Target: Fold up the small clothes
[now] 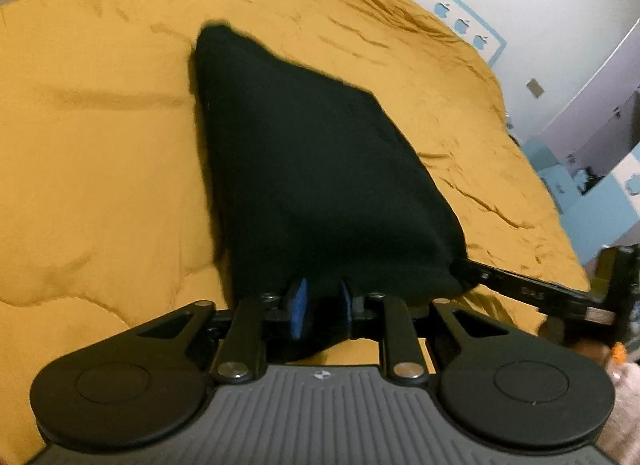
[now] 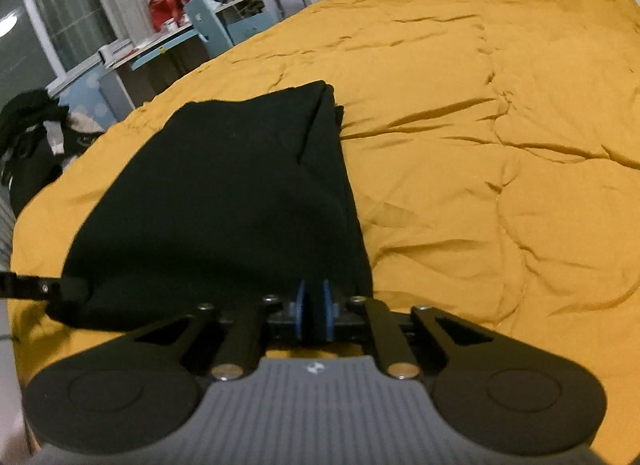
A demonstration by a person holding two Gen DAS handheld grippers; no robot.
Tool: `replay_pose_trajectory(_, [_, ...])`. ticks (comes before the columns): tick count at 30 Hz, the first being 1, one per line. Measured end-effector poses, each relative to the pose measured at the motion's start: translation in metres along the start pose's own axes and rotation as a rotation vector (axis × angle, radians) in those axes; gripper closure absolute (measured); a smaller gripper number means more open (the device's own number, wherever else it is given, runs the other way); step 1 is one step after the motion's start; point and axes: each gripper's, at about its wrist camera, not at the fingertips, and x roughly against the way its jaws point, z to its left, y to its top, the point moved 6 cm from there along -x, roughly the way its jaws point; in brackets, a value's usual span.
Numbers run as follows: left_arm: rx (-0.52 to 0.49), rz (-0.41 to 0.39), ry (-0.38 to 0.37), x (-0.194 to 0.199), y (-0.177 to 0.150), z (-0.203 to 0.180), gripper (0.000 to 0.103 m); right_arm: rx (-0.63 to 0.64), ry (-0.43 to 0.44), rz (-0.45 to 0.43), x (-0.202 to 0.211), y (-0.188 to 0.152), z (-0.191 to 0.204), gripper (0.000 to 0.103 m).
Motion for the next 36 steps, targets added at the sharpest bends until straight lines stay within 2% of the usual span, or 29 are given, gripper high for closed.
replay_pose_trajectory(1, [-0.011,-0.029,0.02,0.007,0.002,-0.005,0.077,-0.02,-0.011,-0.006,0.004,0.003,0.007,0.08])
replay_pose_trajectory(3, [-0.014,-0.06,0.045,0.02,0.005,-0.014,0.075,-0.041,-0.057,-0.027,0.023,0.005,0.022,0.057])
replay_pose_trajectory(7, [-0.015,-0.12,0.138,0.051,0.007,-0.033,0.051,-0.028,-0.148,-0.061,0.056,0.009,0.061,0.041])
replay_pose_trajectory(11, [-0.018,-0.214,0.247,0.084,-0.003,-0.05,0.049,0.022,-0.21,-0.11,0.094,0.011,0.106,0.027])
replay_pose_trajectory(12, [-0.021,-0.225,0.269,0.089,-0.008,-0.053,0.046,0.035,-0.226,-0.121,0.103,0.009,0.115,0.023])
replay_pose_trajectory(15, [-0.026,-0.23,0.33,0.101,-0.022,-0.061,0.038,0.076,-0.271,-0.133,0.128,-0.001,0.139,0.022])
replay_pose_trajectory(20, [-0.02,-0.21,0.327,0.116,-0.04,-0.068,0.037,0.084,-0.271,-0.111,0.147,-0.024,0.16,0.022])
replay_pose_trajectory(27, [-0.036,-0.187,0.369,0.122,-0.049,-0.07,0.033,0.085,-0.282,-0.099,0.154,-0.042,0.166,0.022])
replay_pose_trajectory(36, [-0.036,-0.159,0.361,0.119,-0.056,-0.072,0.033,0.094,-0.3,-0.102,0.154,-0.043,0.166,0.022])
